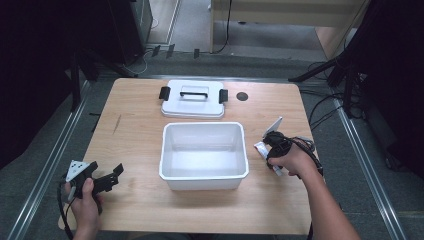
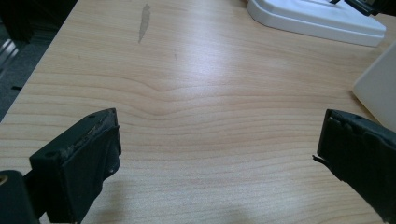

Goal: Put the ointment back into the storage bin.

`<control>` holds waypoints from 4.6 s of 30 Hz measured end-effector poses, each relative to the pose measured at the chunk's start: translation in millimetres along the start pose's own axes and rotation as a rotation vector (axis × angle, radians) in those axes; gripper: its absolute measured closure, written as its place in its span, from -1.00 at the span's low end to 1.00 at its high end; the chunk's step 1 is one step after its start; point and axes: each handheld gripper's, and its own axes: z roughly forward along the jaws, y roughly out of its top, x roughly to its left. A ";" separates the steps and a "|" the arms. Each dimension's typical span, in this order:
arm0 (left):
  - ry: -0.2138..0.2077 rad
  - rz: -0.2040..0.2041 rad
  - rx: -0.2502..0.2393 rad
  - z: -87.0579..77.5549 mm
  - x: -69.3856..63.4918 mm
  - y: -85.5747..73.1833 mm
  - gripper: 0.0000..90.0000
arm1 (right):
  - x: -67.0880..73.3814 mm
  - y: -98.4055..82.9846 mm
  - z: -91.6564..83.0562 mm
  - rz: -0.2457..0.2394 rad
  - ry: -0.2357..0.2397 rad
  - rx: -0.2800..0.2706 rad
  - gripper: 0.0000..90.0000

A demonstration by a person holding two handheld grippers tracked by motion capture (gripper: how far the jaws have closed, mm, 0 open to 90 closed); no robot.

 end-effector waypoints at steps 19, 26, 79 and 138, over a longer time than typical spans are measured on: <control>0.000 -0.002 -0.003 0.2 -0.4 0.0 -1.00 | -11.2 -0.7 -48.1 0.035 0.063 -0.058 0.61; -0.001 -0.001 -0.001 0.2 -0.1 0.1 -1.00 | -9.1 6.0 -74.6 0.075 0.098 -0.061 0.61; -0.006 -0.011 -0.001 0.7 0.8 0.3 -1.00 | 95.5 45.0 -152.4 -0.547 0.135 -0.176 0.61; -0.011 -0.009 0.001 0.6 1.2 0.5 -1.00 | 136.1 41.6 -95.2 -1.047 0.127 -0.103 0.60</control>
